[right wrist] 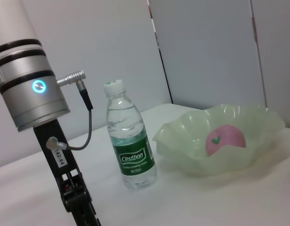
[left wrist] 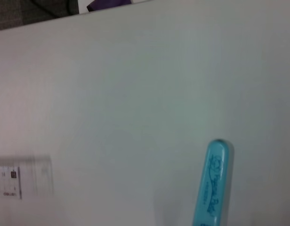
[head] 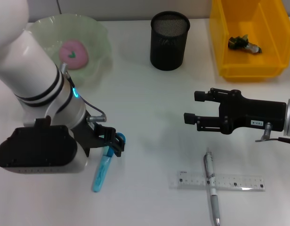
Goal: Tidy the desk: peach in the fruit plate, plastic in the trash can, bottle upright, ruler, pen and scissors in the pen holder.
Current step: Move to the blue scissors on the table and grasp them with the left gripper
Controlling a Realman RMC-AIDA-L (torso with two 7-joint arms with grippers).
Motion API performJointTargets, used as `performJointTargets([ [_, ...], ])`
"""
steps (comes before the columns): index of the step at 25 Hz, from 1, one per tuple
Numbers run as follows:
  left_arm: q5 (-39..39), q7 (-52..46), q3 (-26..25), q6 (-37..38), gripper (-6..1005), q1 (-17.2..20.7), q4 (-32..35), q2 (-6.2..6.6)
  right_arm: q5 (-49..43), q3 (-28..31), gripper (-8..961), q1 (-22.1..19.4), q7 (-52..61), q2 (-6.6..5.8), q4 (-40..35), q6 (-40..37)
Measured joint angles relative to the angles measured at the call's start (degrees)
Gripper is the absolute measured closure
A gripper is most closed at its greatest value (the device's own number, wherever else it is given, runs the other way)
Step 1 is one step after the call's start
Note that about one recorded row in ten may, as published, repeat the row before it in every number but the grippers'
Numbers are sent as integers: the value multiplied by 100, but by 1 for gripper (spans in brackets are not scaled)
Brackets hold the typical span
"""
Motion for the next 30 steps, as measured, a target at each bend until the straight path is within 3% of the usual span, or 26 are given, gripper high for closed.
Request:
performJointTargets([
  [18, 114, -570, 848, -394, 205, -123, -42, -9, -31, -51, 162, -87, -1, 3, 3, -10],
  [30, 197, -701, 1031, -557, 399, -155, -160, -9, -37, -50, 163, -60, 0, 3, 3, -20],
])
